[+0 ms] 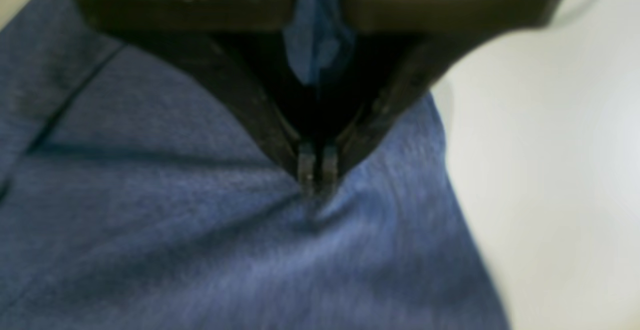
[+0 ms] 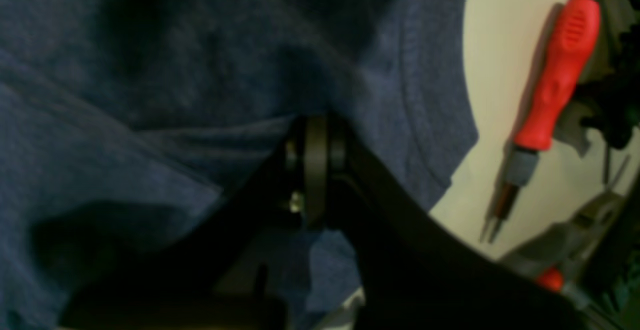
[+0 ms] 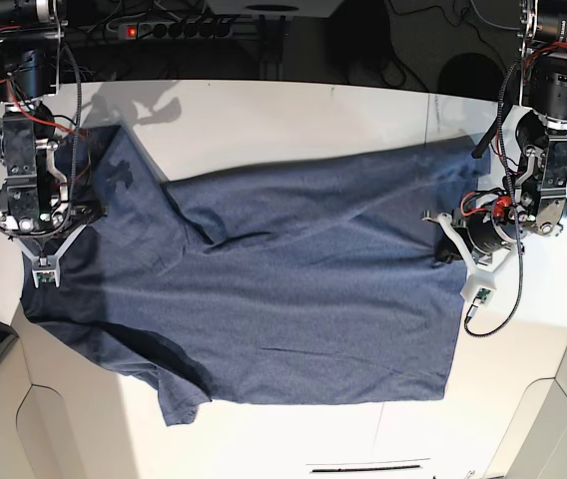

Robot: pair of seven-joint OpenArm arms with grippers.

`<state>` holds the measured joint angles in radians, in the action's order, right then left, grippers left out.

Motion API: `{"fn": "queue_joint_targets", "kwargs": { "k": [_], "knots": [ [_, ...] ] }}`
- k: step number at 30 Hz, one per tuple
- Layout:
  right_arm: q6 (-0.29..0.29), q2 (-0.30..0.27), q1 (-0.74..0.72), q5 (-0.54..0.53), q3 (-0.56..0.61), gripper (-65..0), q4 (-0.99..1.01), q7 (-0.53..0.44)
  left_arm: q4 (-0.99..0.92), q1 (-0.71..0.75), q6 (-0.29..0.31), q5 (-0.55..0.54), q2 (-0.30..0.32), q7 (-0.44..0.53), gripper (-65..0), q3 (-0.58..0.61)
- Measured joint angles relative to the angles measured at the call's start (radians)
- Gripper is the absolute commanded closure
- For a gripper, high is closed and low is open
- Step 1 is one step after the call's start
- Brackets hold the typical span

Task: Layout the t-shirt on the table in an organized manner, then fold the t-shirt properly
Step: 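Release the shirt with the left gripper and regrasp its side edge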

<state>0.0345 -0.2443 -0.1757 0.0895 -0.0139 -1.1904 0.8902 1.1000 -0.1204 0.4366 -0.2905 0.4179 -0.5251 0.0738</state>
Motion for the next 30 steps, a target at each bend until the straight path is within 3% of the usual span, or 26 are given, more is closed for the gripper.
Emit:
{"fn": "queue_joint_targets", "kwargs": {
  "k": [14, 24, 27, 30],
  "knots": [
    [0.048, 0.131, -0.088, -0.034, 0.000, 0.0, 0.016, -0.056, -0.229, -0.211, -0.041, 0.058, 0.004, -0.004, 0.0, 0.001],
    [0.052, 0.111, -0.099, 0.002, 0.002, 0.0, 0.018, -0.048, -0.243, -0.220, -0.041, 0.065, 0.003, 0.022, 0.0, 0.001],
    [0.005, 0.089, -0.099, 0.013, 0.003, 0.0, 0.019, -0.043, -0.243, -0.220, -0.041, 0.066, 0.003, 0.024, 0.0, 0.001],
    [-0.002, 0.065, -0.098, 0.035, 0.003, 0.0, 0.021, -0.036, -0.243, -0.220, -0.041, 0.066, 0.003, 0.024, 0.0, 0.001]
  ]
}}
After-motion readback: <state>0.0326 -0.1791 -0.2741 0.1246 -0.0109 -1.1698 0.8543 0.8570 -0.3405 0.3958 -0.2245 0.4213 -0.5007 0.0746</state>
